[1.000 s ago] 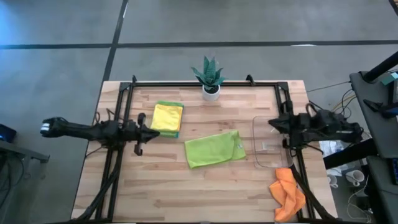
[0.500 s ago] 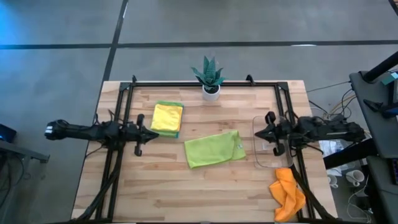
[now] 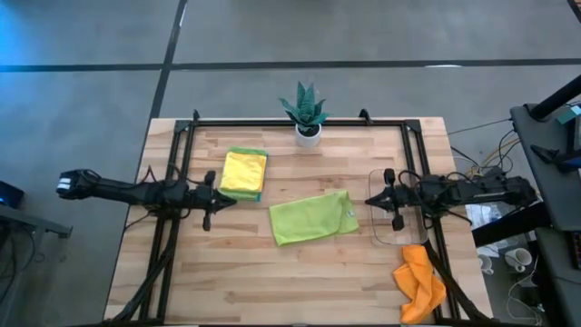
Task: Fold microfiber towels
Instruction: Fold the light green towel on the table
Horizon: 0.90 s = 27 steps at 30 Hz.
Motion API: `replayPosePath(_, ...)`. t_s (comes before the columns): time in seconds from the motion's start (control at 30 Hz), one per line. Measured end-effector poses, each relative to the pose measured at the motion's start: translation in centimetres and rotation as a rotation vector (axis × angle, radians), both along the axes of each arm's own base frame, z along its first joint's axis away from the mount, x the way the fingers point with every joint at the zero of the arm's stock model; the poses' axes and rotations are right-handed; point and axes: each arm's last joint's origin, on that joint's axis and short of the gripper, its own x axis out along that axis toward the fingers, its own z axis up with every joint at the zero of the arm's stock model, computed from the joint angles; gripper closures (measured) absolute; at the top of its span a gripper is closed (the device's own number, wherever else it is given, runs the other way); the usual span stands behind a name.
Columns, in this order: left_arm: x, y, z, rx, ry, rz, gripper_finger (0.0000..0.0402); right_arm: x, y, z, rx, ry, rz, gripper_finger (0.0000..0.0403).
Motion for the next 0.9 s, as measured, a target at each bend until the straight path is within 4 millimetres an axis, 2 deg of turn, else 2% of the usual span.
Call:
replayPosePath(0.27,0.2,0.0,-0.6,0.006,0.060,0.000,0.0402,0.1,0.0,0.0,-0.017,0.017,0.003,0.0394)
replayPosePath(0.57,0.4,0.0,-1.1,0.012,0.112,0.000,0.0401,0.1,0.0,0.3,0.156,-0.004,-0.026,0.0394)
replayPosePath(0.9,0.5,-0.1,-1.7,0.017,0.166,0.000,0.0401,0.1,0.0,1.5,0.195,-0.032,-0.030,0.0394)
